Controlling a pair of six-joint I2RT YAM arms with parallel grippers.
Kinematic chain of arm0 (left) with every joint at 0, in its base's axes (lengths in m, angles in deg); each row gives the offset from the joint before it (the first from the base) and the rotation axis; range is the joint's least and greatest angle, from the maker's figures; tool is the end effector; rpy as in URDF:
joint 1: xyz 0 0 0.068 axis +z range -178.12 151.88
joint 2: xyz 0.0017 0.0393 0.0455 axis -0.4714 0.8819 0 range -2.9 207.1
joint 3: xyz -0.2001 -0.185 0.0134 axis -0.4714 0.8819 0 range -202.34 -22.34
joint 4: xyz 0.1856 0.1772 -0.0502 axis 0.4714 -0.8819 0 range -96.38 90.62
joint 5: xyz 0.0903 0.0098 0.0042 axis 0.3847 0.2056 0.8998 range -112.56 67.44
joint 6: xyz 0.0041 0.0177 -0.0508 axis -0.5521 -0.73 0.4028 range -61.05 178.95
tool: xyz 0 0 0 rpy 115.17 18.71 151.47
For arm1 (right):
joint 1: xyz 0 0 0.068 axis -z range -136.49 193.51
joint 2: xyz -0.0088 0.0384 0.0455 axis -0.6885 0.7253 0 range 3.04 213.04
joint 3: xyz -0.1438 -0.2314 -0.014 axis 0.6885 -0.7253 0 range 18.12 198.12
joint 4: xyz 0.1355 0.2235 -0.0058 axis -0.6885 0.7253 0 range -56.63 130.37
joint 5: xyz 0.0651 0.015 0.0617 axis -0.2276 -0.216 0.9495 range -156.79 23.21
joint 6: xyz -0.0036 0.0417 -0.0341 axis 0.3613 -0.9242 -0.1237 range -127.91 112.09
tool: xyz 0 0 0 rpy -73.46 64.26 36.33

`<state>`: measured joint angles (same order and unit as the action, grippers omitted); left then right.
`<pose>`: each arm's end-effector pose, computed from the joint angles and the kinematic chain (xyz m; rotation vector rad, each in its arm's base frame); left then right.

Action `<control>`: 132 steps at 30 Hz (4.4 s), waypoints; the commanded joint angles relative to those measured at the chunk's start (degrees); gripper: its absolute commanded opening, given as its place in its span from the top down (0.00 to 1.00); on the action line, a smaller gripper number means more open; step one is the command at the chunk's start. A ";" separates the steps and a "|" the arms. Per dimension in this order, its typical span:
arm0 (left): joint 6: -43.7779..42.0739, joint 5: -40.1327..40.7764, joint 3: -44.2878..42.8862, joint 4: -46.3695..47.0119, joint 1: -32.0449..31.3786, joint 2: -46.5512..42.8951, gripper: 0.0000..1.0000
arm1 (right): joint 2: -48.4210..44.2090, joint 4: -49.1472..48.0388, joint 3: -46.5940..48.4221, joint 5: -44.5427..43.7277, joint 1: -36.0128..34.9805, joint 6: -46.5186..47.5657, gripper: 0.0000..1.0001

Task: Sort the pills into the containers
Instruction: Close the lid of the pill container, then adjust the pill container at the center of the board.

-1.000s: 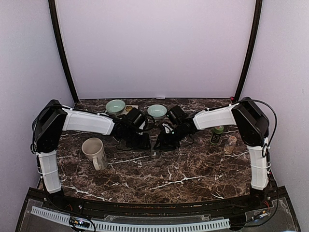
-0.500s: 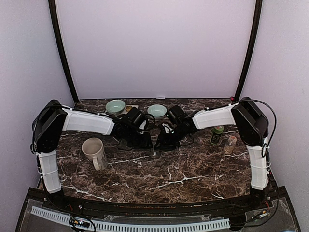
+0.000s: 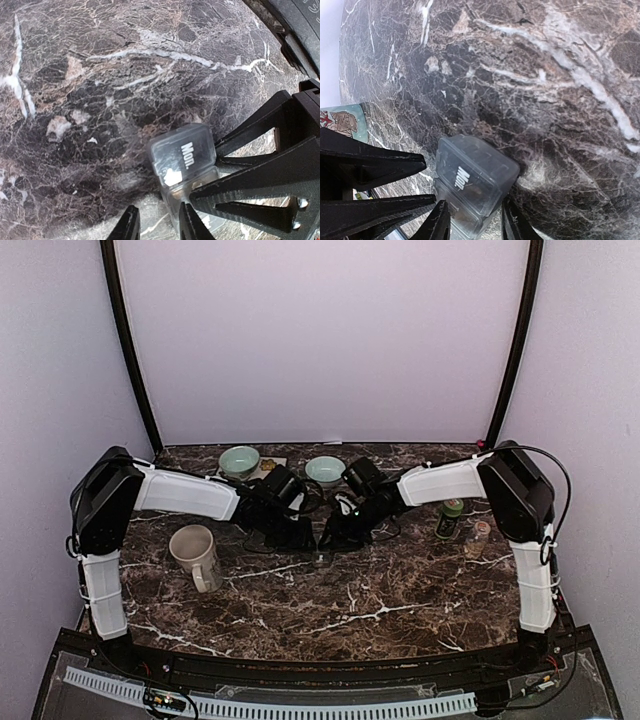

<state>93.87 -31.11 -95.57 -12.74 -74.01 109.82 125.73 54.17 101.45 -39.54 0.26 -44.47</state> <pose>0.2852 -0.3019 0.1605 0.3193 2.6294 -0.7276 0.3113 0.3151 0.1350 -0.3521 2.8513 1.0231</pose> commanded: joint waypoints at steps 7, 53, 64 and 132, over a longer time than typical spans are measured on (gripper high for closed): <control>-1.40 -0.63 0.74 -0.81 -0.28 1.34 0.73 | 5.12 4.14 -2.00 -4.13 -0.64 0.26 0.64; 1.14 -1.06 4.04 2.29 -0.69 -0.89 0.74 | 7.19 7.13 -2.46 -3.56 -3.41 0.69 0.99; 3.41 0.96 8.29 5.15 -0.52 -6.80 0.74 | 0.03 -3.55 -8.80 3.58 0.01 -6.75 1.00; -5.42 -4.58 -2.52 5.19 4.75 1.19 0.75 | -14.91 7.41 -11.59 -25.49 -13.62 -5.85 1.00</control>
<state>91.03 -35.99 -95.13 -4.48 -69.51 109.96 109.69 63.17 89.12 -63.70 -11.69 -47.50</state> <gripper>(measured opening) 0.252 0.012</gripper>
